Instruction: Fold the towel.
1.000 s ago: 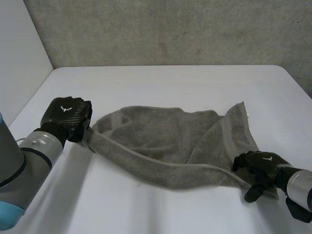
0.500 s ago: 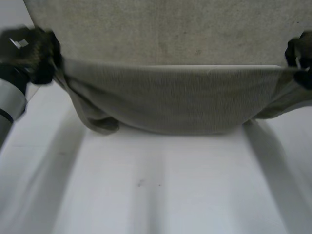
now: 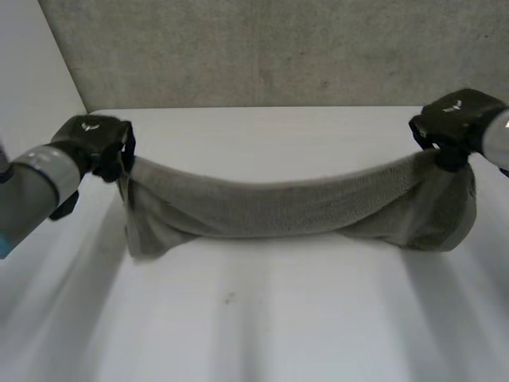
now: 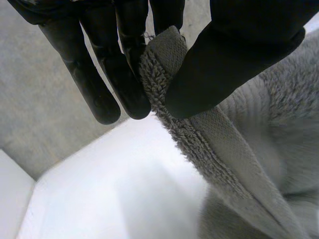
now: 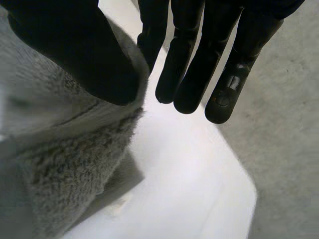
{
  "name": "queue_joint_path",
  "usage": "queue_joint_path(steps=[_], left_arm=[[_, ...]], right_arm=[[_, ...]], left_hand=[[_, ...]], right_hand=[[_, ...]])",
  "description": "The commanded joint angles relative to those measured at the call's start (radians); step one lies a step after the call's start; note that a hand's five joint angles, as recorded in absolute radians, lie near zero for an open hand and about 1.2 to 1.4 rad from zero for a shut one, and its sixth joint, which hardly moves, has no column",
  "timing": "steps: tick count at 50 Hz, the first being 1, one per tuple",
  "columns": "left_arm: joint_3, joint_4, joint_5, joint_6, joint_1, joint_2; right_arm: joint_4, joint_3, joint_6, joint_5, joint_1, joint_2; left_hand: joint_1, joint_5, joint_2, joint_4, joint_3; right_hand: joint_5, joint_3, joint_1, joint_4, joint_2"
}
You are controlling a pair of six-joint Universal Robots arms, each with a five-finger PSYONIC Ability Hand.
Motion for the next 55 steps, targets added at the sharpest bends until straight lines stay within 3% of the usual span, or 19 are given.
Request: queue_joint_path(steps=[1,3,4,5,6,8,11,16,22,27,30,32,37,43,49,51,52,53,55], left_arm=[[0.373,0.120,-0.042,0.056,-0.046,-0.125],[0.465,0.189,-0.065,0.047,-0.066,-0.136],[0.545,0.262,-0.091,0.033,-0.080,-0.142],[0.607,0.341,-0.109,0.012,-0.085,-0.142],[0.608,0.342,-0.110,0.012,-0.085,-0.142],[0.646,0.486,-0.126,-0.049,-0.088,-0.126],[0.643,0.537,-0.125,-0.082,-0.089,-0.113],[0.518,0.580,-0.117,-0.180,-0.072,-0.070],[0.347,0.575,-0.107,-0.188,-0.036,-0.067],[0.112,0.588,-0.028,-0.185,-0.010,-0.074],[-0.040,0.605,0.062,-0.169,0.013,-0.083],[-0.182,0.640,0.157,-0.128,0.053,-0.103],[-0.348,0.673,0.263,-0.016,0.079,-0.134],[-0.449,0.652,0.300,0.160,0.122,-0.130],[-0.472,0.591,0.303,0.231,0.178,-0.096],[-0.471,0.533,0.318,0.240,0.185,-0.080],[-0.471,0.532,0.318,0.240,0.185,-0.080],[-0.471,0.502,0.329,0.240,0.185,-0.067],[-0.472,0.470,0.340,0.240,0.184,-0.050]], right_arm=[[-0.272,-0.236,-0.055,0.083,0.059,0.142],[-0.480,-0.350,-0.041,0.142,0.088,0.153],[-0.481,-0.351,-0.041,0.143,0.088,0.153],[-0.602,-0.375,-0.032,0.155,0.102,0.144],[-0.603,-0.375,-0.032,0.155,0.102,0.143],[-0.797,-0.352,-0.006,0.160,0.116,0.095],[-0.862,-0.279,0.020,0.150,0.116,0.042],[-0.857,-0.171,0.052,0.127,0.119,0.013],[-0.787,-0.050,0.065,0.095,0.117,0.004],[-0.709,0.152,0.066,0.019,0.104,0.005],[-0.692,0.214,0.065,0.005,0.104,0.012],[-0.666,0.331,0.063,-0.011,0.101,0.036],[-0.617,0.465,0.055,-0.011,0.101,0.079],[-0.556,0.547,0.066,-0.011,0.102,0.058],[-0.542,0.599,0.069,-0.017,0.088,0.005],[-0.551,0.637,0.074,-0.020,0.067,-0.050],[-0.551,0.637,0.074,-0.020,0.067,-0.050],[-0.560,0.649,0.087,-0.018,0.058,-0.070],[-0.574,0.660,0.118,-0.018,0.048,-0.084]], left_hand=[[0.206,0.190,0.179,0.178,0.179],[0.206,0.190,0.179,0.178,0.179],[0.206,0.190,0.179,0.178,0.179],[0.206,0.190,0.179,0.178,0.179],[0.206,0.190,0.179,0.178,0.179],[0.206,0.190,0.179,0.178,0.179],[0.206,0.190,0.179,0.178,0.179],[0.206,0.190,0.179,0.178,0.179],[0.206,0.190,0.179,0.178,0.179],[0.206,0.190,0.179,0.178,0.179],[0.206,0.190,0.179,0.178,0.179],[0.206,0.190,0.179,0.178,0.179],[0.206,0.190,0.179,0.178,0.179],[0.206,0.190,0.179,0.178,0.179],[0.186,0.169,0.159,0.158,0.159],[-0.357,-0.374,-0.384,-0.385,-0.384],[-0.360,-0.377,-0.387,-0.388,-0.387],[-0.598,-0.615,-0.625,-0.626,-0.625],[-0.734,-0.751,-0.761,-0.762,-0.761]], right_hand=[[0.239,0.212,0.419,0.204,0.223],[0.239,0.212,0.419,0.204,0.223],[0.239,0.212,0.419,0.204,0.223],[0.239,0.212,0.419,0.204,0.223],[0.239,0.212,0.419,0.204,0.223],[0.239,0.212,0.419,0.204,0.223],[0.239,0.212,0.419,0.204,0.223],[0.239,0.212,0.419,0.204,0.223],[0.239,0.212,0.419,0.204,0.223],[0.239,0.212,0.419,0.204,0.223],[0.239,0.212,0.419,0.204,0.223],[0.239,0.212,0.419,0.204,0.223],[0.239,0.212,0.419,0.204,0.223],[0.239,0.212,0.419,0.204,0.223],[0.239,0.212,0.419,0.204,0.223],[0.239,0.212,0.419,0.204,0.223],[0.239,0.212,0.419,0.204,0.223],[0.239,0.212,0.419,0.204,0.223],[0.239,0.212,0.419,0.204,0.223]])
